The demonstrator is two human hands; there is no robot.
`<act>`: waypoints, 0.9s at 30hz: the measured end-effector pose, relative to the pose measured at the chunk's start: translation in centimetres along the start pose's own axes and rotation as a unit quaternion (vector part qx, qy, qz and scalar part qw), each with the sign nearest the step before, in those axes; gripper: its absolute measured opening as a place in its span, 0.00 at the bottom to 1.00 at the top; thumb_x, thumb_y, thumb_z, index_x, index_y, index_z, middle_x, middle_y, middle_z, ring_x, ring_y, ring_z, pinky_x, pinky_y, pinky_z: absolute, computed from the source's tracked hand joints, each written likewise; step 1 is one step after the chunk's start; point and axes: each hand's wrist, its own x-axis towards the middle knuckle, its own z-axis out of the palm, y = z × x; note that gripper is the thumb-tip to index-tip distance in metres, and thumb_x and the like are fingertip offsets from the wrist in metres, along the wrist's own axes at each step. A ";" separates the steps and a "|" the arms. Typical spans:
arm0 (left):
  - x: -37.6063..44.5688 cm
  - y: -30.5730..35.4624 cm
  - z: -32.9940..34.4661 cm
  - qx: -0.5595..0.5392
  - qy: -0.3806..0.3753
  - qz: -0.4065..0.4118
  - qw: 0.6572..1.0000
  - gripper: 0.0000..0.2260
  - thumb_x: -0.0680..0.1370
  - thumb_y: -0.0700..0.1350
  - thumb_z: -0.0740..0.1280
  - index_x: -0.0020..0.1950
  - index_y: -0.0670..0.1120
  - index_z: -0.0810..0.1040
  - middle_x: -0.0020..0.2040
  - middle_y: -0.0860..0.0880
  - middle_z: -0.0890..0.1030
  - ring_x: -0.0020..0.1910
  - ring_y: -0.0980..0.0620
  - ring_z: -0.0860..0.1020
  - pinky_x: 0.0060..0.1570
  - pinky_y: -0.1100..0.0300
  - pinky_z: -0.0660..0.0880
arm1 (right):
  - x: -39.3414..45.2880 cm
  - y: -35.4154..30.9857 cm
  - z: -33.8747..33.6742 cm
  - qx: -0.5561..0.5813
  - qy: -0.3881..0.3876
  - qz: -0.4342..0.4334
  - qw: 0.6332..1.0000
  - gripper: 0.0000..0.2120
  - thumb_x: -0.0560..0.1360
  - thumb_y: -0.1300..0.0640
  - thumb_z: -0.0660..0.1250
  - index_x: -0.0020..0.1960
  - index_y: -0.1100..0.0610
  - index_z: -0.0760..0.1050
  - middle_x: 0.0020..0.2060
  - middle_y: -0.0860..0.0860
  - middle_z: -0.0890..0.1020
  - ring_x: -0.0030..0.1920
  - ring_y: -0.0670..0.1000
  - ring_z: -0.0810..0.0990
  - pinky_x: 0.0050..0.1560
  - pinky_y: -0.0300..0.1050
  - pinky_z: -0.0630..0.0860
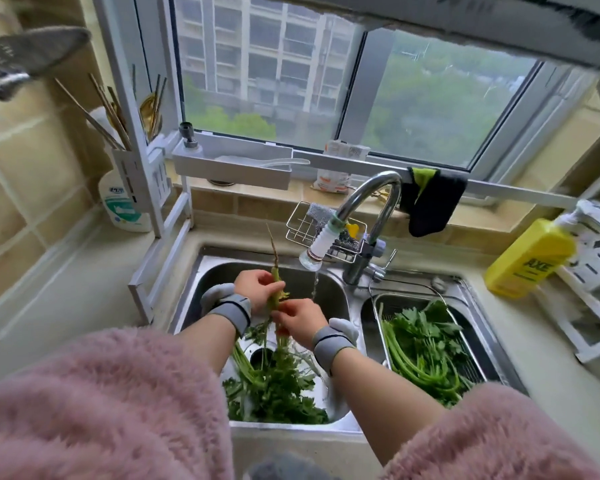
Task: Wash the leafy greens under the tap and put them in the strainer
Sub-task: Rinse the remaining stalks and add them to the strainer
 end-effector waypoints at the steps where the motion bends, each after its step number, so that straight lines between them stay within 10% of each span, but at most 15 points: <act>1: 0.0 -0.1 0.2 -0.004 0.007 -0.005 1.000 0.10 0.76 0.44 0.68 0.53 0.39 0.80 0.46 0.44 0.81 0.46 0.49 0.78 0.50 0.59 0.73 | -0.1 0.4 -0.4 -0.001 -0.007 0.006 1.000 0.11 0.76 0.55 0.63 0.51 0.58 0.82 0.37 0.54 0.82 0.40 0.54 0.81 0.51 0.50 0.79; 9: -1.3 -0.2 1.6 -0.038 -0.090 -0.046 0.994 0.08 0.79 0.39 0.62 0.50 0.40 0.80 0.37 0.46 0.79 0.38 0.49 0.76 0.43 0.58 0.73 | 1.1 2.1 -3.9 0.070 0.012 -0.064 0.995 0.21 0.77 0.63 0.61 0.70 0.56 0.66 0.65 0.53 0.73 0.56 0.52 0.76 0.55 0.41 0.71; 13: -1.9 -0.2 2.5 -0.047 -0.114 -0.070 0.990 0.10 0.79 0.37 0.61 0.41 0.44 0.79 0.36 0.46 0.79 0.36 0.50 0.76 0.41 0.57 0.72 | 1.3 2.2 -4.3 0.119 -0.069 -0.084 0.987 0.20 0.77 0.68 0.59 0.68 0.59 0.68 0.56 0.55 0.78 0.40 0.46 0.76 0.39 0.34 0.72; 19: -2.4 0.2 2.9 -0.051 -0.138 -0.091 0.985 0.07 0.78 0.36 0.63 0.41 0.41 0.77 0.31 0.48 0.81 0.36 0.49 0.79 0.50 0.51 0.77 | 1.4 3.0 -4.9 0.030 -0.050 -0.118 0.991 0.11 0.75 0.63 0.66 0.57 0.62 0.78 0.49 0.58 0.83 0.45 0.47 0.78 0.53 0.43 0.77; 27: -1.2 -0.4 2.3 -0.021 -0.136 -0.118 0.983 0.04 0.78 0.38 0.64 0.43 0.42 0.71 0.34 0.44 0.82 0.43 0.42 0.81 0.57 0.41 0.75 | 2.2 2.5 -4.0 -0.053 -0.057 -0.076 0.994 0.08 0.75 0.56 0.67 0.49 0.60 0.80 0.38 0.51 0.80 0.39 0.48 0.75 0.42 0.40 0.72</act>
